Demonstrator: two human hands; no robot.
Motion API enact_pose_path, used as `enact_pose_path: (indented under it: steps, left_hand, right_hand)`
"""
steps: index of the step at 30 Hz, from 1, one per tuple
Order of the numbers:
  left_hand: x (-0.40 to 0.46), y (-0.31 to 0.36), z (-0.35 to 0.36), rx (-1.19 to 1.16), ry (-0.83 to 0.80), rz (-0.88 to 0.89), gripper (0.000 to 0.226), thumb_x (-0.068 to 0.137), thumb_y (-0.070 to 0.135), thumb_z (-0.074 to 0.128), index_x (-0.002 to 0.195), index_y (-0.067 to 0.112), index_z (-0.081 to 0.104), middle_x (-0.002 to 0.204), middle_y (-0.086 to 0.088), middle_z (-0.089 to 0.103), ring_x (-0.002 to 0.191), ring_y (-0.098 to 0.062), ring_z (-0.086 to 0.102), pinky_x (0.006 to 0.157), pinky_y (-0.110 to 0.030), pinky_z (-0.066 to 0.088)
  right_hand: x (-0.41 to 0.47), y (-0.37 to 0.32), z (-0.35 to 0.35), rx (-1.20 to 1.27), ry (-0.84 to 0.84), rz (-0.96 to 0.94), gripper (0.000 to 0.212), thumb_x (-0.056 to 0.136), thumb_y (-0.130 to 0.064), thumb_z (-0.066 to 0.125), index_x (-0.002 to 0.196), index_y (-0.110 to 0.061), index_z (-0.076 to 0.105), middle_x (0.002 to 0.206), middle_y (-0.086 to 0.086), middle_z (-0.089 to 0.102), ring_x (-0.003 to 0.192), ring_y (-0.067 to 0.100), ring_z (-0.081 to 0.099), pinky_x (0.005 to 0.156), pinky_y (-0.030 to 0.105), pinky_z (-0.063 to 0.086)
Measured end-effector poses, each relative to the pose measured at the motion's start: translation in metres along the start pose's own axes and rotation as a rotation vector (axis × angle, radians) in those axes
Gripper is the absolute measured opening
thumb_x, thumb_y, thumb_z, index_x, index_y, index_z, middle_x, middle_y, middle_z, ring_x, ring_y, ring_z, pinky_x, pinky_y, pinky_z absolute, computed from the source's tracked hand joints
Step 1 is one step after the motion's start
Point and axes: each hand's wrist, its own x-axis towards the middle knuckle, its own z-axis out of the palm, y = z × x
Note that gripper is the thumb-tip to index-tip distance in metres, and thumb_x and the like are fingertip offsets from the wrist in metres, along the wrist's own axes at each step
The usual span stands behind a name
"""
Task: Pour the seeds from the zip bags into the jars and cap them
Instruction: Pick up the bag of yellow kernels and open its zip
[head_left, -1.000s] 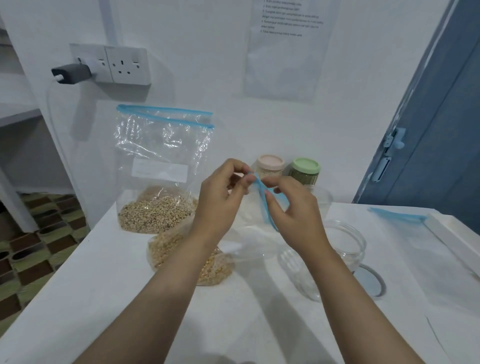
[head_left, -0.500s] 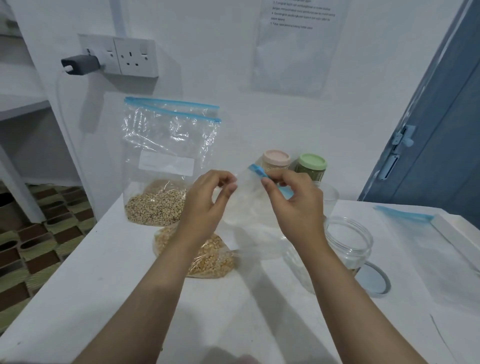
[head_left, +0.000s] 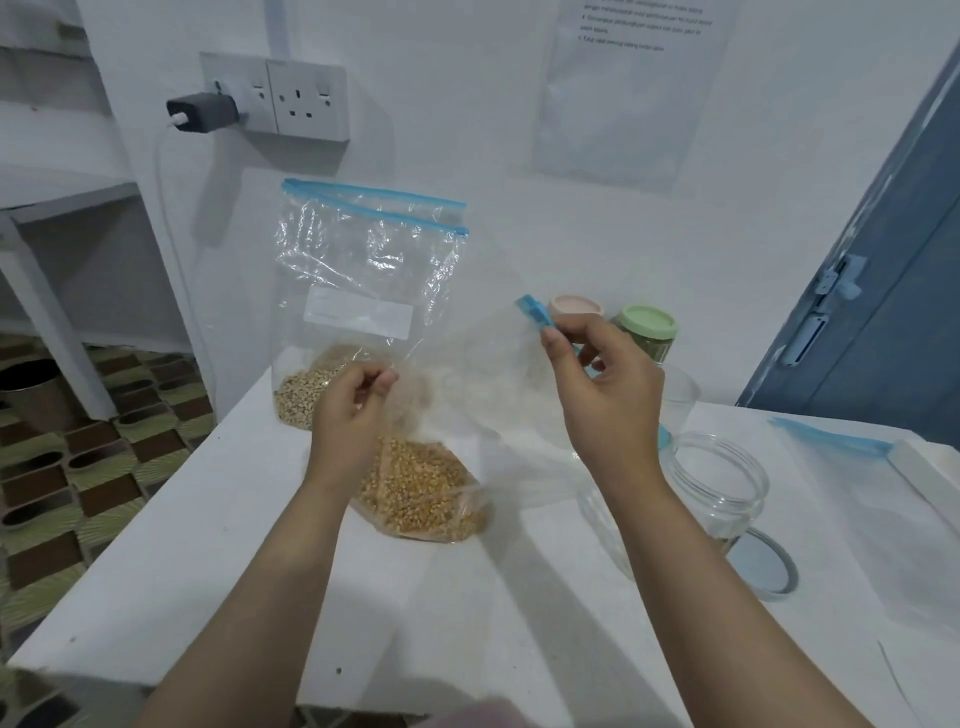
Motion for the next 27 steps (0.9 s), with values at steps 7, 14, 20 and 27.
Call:
enact_pose_path:
  steps: [7, 14, 20, 27]
  left_hand:
    - [0.024, 0.034, -0.008, -0.14, 0.063, 0.042, 0.013, 0.099, 0.019, 0.06, 0.09, 0.028, 0.064, 0.09, 0.011, 0.064, 0.088, -0.003, 0.056, 0.08, -0.011, 0.044]
    - [0.04, 0.06, -0.002, -0.067, -0.05, 0.217, 0.016, 0.098, 0.016, 0.061, 0.088, 0.028, 0.064, 0.088, 0.019, 0.062, 0.085, -0.002, 0.055, 0.077, -0.012, 0.042]
    - [0.04, 0.055, 0.001, 0.011, -0.08, 0.276, 0.022, 0.099, 0.014, 0.059, 0.089, 0.033, 0.064, 0.091, 0.022, 0.062, 0.092, -0.002, 0.057, 0.081, -0.016, 0.043]
    - [0.022, 0.022, -0.003, 0.153, -0.075, 0.263, 0.008, 0.101, 0.04, 0.052, 0.098, 0.043, 0.059, 0.099, 0.024, 0.062, 0.098, 0.006, 0.053, 0.084, -0.009, 0.039]
  right_hand:
    - [0.003, -0.019, -0.009, 0.071, 0.05, -0.014, 0.005, 0.094, -0.02, 0.067, 0.092, -0.024, 0.07, 0.083, -0.015, 0.067, 0.078, 0.009, 0.057, 0.073, 0.013, 0.041]
    - [0.023, -0.032, -0.025, 0.096, 0.132, -0.031, 0.007, 0.096, -0.016, 0.065, 0.091, -0.018, 0.069, 0.083, -0.01, 0.067, 0.076, 0.008, 0.056, 0.07, 0.014, 0.041]
    - [0.034, -0.033, -0.023, 0.105, 0.141, 0.012, 0.008, 0.096, -0.018, 0.064, 0.091, -0.019, 0.069, 0.082, -0.011, 0.067, 0.076, 0.006, 0.058, 0.07, 0.018, 0.045]
    - [0.018, -0.025, -0.022, 0.093, 0.13, 0.048, 0.008, 0.096, -0.016, 0.064, 0.092, -0.02, 0.069, 0.083, -0.009, 0.068, 0.079, 0.002, 0.06, 0.072, 0.019, 0.047]
